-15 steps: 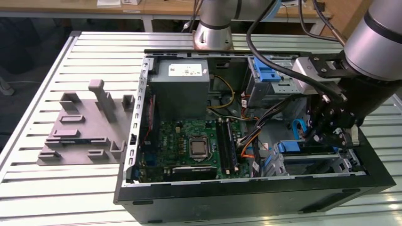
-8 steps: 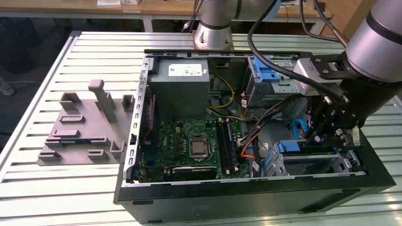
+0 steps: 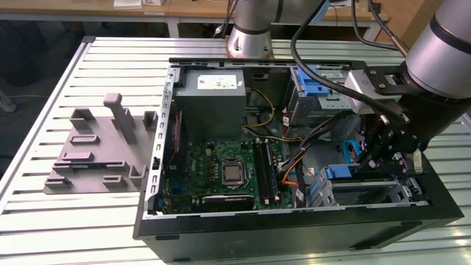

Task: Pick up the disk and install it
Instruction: 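Insert the second disk wire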

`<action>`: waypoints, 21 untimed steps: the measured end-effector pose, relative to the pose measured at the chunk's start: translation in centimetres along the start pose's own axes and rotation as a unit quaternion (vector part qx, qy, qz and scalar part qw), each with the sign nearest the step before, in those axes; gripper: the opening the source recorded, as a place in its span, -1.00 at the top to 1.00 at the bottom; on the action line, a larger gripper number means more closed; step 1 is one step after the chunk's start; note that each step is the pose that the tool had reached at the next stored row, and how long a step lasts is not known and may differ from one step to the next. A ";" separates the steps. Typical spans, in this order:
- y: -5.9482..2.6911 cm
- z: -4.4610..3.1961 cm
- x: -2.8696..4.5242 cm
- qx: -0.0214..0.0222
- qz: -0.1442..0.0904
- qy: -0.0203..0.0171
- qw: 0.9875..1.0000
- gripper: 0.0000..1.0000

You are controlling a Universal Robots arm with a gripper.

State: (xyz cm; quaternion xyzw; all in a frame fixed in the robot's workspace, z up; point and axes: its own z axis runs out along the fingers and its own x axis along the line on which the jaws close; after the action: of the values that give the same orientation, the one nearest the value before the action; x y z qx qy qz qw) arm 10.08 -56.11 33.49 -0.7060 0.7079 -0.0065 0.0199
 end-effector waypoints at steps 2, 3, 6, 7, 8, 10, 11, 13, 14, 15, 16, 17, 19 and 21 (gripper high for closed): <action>0.00 0.04 0.01 0.000 0.000 -0.001 1.000 0.68; -0.01 0.05 0.01 0.000 0.000 -0.001 1.000 0.68; -0.01 0.06 0.01 0.000 0.000 -0.002 1.000 0.68; -0.01 0.06 0.01 0.000 0.000 -0.002 1.000 0.68; -0.01 0.05 0.01 0.000 0.000 -0.002 1.000 0.68; -0.01 -0.05 0.01 0.000 0.000 -0.003 1.000 0.68; -0.01 -0.16 0.01 0.000 0.000 -0.003 1.000 0.68; -0.02 -0.35 0.01 0.000 0.001 -0.002 1.000 0.68; -0.02 -0.35 0.01 0.000 0.001 -0.003 1.000 0.68; -0.03 -0.35 0.01 0.000 0.001 -0.002 1.000 0.68; -0.07 -0.36 0.03 0.000 0.002 -0.002 1.000 0.68; -0.09 -0.35 0.05 0.000 0.004 -0.002 1.000 0.68; -0.12 -0.33 0.07 0.000 0.007 -0.002 1.000 0.68; -0.13 -0.30 0.09 0.000 0.009 -0.002 1.000 0.68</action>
State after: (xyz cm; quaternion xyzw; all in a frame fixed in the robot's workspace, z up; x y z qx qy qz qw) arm 10.19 -56.20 33.80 -0.6997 0.7141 -0.0048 0.0218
